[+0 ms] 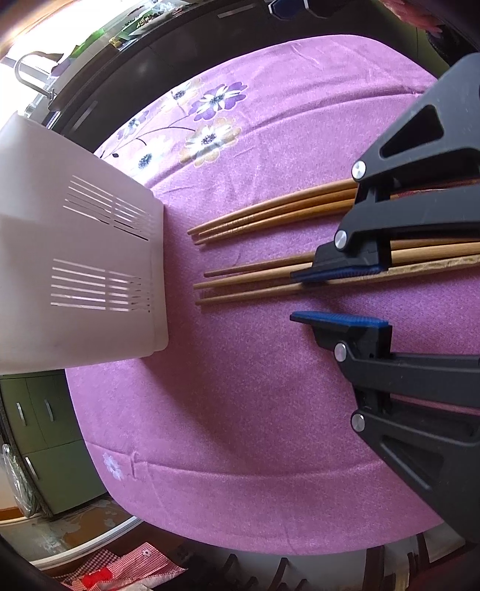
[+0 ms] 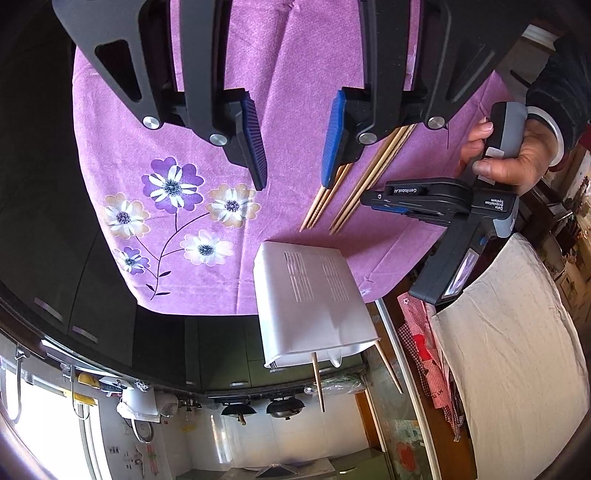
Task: Organize utensils
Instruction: 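Move both tools back toward the remaining wooden chopsticks, then grasp one wooden chopstick with the left tool and lift it upright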
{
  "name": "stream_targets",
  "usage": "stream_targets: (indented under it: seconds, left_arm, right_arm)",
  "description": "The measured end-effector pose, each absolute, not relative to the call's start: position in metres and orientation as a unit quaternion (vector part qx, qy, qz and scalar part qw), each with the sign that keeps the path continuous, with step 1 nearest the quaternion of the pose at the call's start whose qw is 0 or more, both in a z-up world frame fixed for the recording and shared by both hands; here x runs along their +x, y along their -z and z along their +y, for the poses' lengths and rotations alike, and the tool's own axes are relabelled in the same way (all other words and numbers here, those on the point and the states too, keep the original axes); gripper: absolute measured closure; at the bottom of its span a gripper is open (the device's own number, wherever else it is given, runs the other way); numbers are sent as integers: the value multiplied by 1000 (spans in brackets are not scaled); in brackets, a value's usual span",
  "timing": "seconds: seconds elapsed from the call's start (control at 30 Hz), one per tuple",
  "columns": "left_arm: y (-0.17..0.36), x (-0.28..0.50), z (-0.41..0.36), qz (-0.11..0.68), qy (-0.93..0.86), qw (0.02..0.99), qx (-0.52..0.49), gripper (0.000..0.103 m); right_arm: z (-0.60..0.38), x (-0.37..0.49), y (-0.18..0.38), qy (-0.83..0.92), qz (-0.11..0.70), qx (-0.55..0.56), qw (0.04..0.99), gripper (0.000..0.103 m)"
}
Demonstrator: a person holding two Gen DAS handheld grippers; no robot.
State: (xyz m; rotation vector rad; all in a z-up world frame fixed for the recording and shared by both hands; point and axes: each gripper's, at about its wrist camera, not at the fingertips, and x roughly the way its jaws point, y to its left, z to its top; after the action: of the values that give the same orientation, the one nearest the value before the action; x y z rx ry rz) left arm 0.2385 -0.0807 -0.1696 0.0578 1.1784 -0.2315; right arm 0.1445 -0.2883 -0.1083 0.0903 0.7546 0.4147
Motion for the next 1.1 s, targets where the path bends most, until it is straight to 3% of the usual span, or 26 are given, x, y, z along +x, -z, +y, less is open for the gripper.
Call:
stream_targets:
  seconds: [0.47,0.57,0.8,1.1]
  left_arm:
    - [174,255,-100,556,93,824,55,87]
    - [175,255,-100,557,90,824,61,95]
    - [170,249,-81,553,88,827,44,97]
    - [106,217,-51,477,98,873,14,98]
  right_arm:
    - [-282,147,114,-211,375,46,902,69]
    - [-284,147,114,-209,375,48,902,69]
    - [-288,147,114,-208,374,53,902,69]
    - [-289,146,110,-206,369,53,905,69]
